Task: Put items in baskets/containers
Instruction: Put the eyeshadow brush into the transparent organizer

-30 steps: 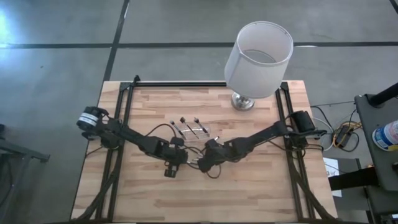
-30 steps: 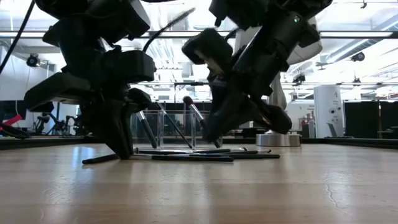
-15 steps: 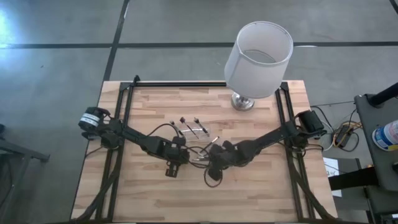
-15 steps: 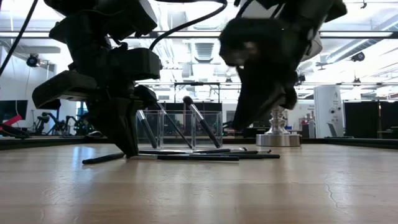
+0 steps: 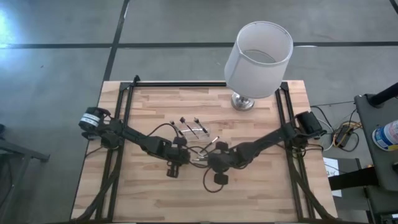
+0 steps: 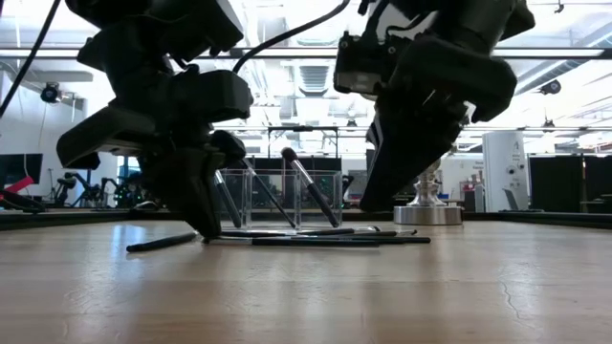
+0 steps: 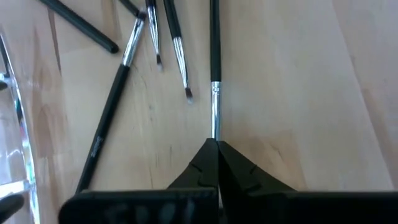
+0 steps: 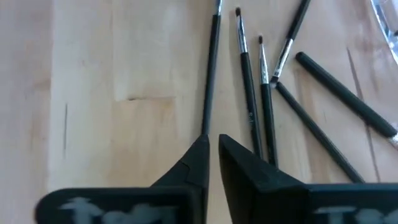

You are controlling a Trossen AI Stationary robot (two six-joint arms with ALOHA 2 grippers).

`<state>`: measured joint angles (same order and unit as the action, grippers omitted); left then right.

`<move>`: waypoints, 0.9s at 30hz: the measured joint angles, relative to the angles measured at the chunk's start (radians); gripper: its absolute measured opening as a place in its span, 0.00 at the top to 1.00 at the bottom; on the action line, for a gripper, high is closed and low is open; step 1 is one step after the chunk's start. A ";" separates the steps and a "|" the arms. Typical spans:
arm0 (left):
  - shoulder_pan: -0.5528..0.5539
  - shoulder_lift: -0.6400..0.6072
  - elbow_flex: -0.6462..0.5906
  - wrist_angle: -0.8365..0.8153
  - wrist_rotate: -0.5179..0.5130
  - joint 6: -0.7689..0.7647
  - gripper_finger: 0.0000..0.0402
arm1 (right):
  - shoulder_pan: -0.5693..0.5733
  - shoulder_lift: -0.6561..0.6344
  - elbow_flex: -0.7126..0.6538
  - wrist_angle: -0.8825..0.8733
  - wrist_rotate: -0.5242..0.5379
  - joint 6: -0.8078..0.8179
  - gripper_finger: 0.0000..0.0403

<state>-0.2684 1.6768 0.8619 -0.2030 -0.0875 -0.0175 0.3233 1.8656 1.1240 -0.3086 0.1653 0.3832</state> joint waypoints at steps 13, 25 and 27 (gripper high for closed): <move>-0.002 0.089 0.014 0.213 0.005 -0.048 1.00 | 0.000 0.000 0.011 -0.002 -0.017 0.000 0.69; -0.002 0.041 0.076 0.102 -0.009 -0.018 1.00 | 0.000 0.000 0.010 -0.003 -0.016 0.004 0.65; -0.008 0.019 0.078 0.022 -0.008 -0.040 1.00 | -0.001 0.000 0.010 -0.003 -0.016 0.005 0.66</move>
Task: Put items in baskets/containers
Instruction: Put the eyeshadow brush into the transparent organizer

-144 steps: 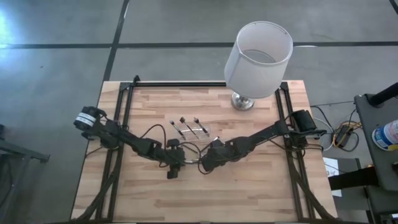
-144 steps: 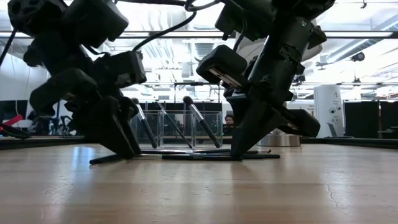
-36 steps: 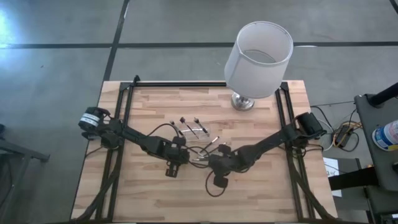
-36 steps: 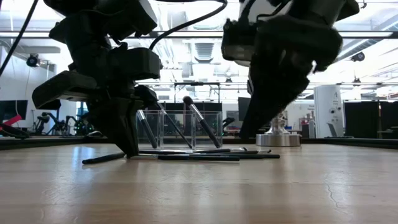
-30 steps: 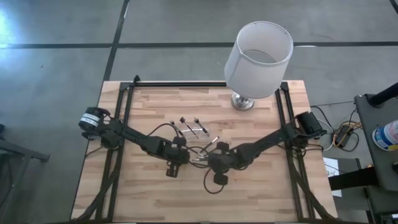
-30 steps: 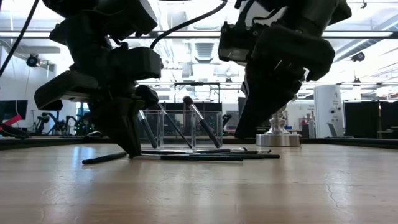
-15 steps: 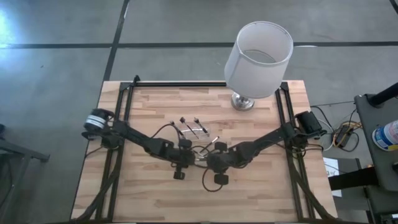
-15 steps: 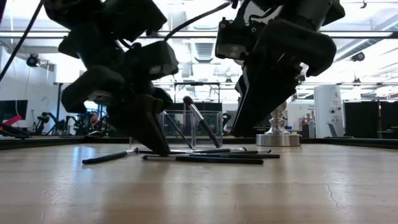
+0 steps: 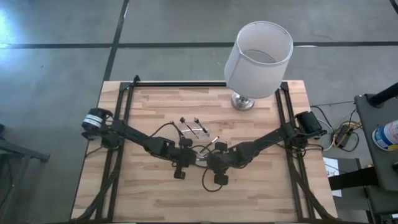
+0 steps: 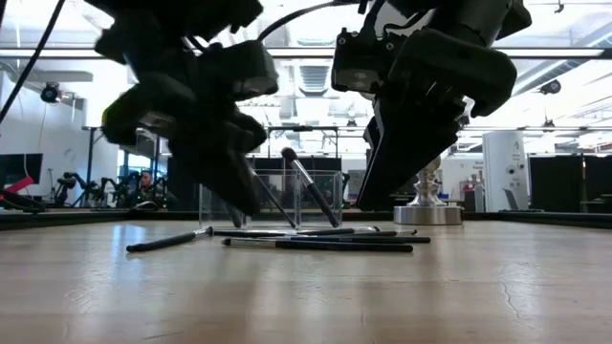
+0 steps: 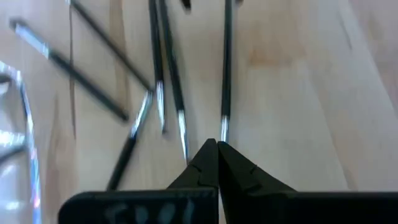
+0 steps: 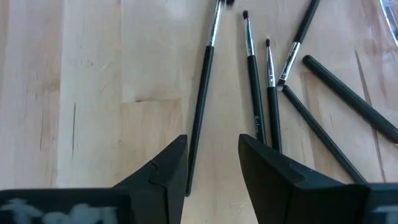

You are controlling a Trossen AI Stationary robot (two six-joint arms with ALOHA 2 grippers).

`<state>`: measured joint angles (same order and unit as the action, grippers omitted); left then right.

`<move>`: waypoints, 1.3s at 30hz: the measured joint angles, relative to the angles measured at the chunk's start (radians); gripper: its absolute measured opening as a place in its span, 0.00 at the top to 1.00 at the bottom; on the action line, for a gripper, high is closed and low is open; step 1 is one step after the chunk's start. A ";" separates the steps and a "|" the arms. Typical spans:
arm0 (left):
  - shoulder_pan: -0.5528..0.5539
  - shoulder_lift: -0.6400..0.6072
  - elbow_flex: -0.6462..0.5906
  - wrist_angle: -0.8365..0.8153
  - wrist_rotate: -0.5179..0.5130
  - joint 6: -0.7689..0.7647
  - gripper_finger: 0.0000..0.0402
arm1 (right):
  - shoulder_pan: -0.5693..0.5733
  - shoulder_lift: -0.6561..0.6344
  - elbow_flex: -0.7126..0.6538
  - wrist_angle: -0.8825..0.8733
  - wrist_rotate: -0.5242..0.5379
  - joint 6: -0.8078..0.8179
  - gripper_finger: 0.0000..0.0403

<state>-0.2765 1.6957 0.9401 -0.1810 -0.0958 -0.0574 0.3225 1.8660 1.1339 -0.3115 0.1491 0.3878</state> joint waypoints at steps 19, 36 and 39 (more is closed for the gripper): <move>-0.009 0.111 -0.008 0.113 -0.018 0.000 1.00 | 0.000 0.001 0.000 -0.007 0.002 0.001 0.61; -0.004 0.057 -0.007 0.050 -0.149 0.004 1.00 | -0.023 0.001 0.003 0.103 0.008 -0.045 0.60; -0.002 0.084 -0.010 0.069 -0.104 -0.014 1.00 | -0.023 0.001 0.003 0.106 0.008 -0.031 0.60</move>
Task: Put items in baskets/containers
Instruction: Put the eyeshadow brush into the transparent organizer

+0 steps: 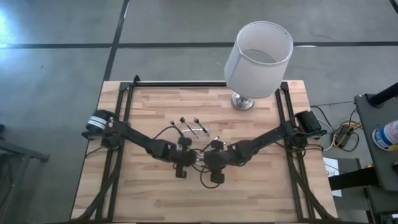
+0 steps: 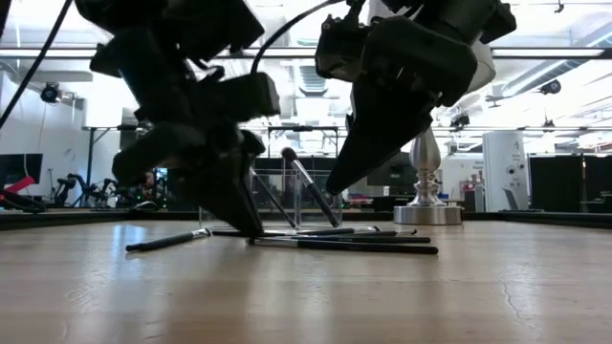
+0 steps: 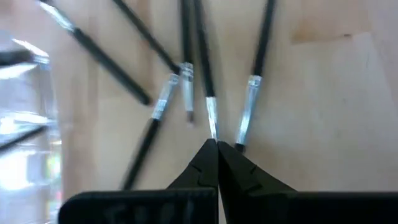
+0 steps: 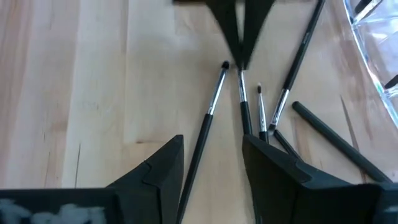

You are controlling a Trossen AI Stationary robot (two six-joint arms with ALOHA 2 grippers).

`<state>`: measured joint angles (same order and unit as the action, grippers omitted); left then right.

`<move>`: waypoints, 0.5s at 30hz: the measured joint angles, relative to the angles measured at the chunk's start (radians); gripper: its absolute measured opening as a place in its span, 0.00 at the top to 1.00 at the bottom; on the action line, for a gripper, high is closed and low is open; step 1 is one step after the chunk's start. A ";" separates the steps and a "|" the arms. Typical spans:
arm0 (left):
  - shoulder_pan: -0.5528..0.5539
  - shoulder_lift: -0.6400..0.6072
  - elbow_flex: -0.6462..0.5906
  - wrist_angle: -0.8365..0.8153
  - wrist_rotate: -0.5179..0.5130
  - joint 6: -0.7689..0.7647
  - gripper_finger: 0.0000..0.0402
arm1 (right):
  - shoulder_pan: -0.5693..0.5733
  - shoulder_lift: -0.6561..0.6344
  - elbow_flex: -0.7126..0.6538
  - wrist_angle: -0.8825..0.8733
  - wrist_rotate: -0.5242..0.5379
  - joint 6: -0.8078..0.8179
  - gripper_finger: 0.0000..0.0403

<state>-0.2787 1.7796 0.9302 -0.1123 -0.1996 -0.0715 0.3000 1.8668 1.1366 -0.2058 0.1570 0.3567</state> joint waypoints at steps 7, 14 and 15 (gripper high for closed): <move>-0.002 0.038 0.002 0.106 0.035 -0.037 1.00 | 0.000 0.000 -0.001 0.002 -0.063 0.067 0.60; 0.000 0.032 0.007 0.075 0.025 -0.031 1.00 | 0.017 0.004 -0.011 0.013 -0.076 -0.059 0.60; 0.000 0.028 0.008 0.055 0.020 -0.032 1.00 | 0.017 0.016 -0.011 0.032 -0.075 -0.079 0.60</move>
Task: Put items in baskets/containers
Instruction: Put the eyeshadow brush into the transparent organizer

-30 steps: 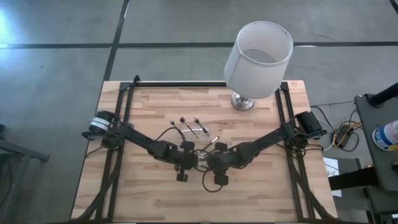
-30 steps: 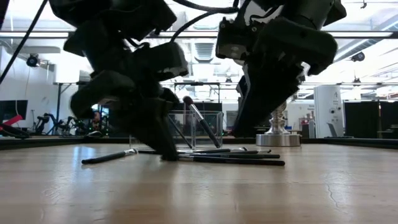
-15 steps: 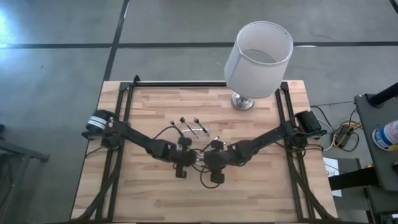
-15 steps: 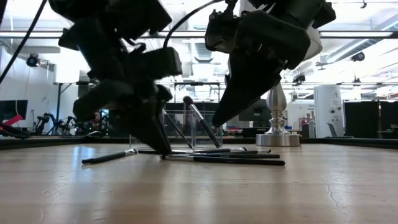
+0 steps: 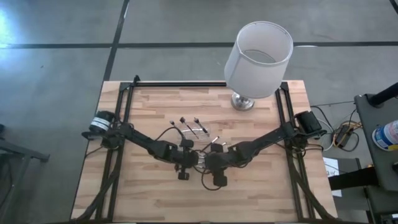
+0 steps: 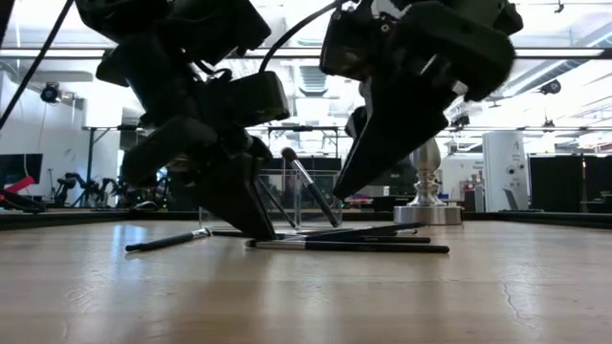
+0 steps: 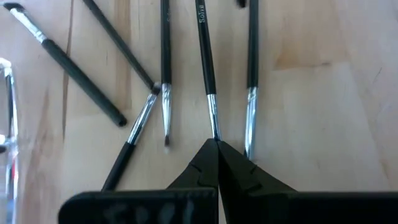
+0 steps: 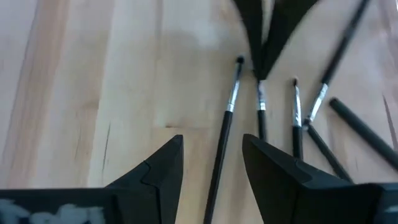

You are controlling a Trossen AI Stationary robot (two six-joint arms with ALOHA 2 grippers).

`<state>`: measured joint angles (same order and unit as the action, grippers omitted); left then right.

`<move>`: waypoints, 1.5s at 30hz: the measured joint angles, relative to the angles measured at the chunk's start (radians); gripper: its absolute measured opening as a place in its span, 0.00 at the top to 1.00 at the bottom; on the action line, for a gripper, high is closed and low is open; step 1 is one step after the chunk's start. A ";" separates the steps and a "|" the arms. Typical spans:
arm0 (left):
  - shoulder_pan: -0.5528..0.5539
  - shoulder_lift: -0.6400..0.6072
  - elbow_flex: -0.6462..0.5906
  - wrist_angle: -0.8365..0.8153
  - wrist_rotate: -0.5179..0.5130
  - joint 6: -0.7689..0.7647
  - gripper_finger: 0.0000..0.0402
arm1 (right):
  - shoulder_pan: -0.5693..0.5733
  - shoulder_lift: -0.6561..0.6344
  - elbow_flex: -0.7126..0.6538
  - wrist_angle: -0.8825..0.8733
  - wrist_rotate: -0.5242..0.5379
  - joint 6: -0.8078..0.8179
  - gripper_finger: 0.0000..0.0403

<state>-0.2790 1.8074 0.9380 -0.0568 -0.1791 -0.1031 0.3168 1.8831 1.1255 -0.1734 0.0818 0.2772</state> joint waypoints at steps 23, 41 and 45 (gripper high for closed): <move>-0.067 -0.063 -0.061 -0.052 -0.044 -0.149 1.00 | -0.054 0.131 0.248 -0.242 -0.008 0.140 0.60; -0.071 -0.062 -0.161 0.227 -0.038 -0.254 1.00 | -0.035 0.131 0.149 -0.135 -0.009 0.003 0.60; -0.071 -0.062 -0.189 0.296 -0.038 -0.283 1.00 | -0.030 0.131 0.142 -0.133 -0.053 0.007 0.60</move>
<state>-0.3500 1.7458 0.7486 0.2395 -0.2173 -0.3859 0.2872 2.0144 1.2673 -0.3066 0.0284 0.2837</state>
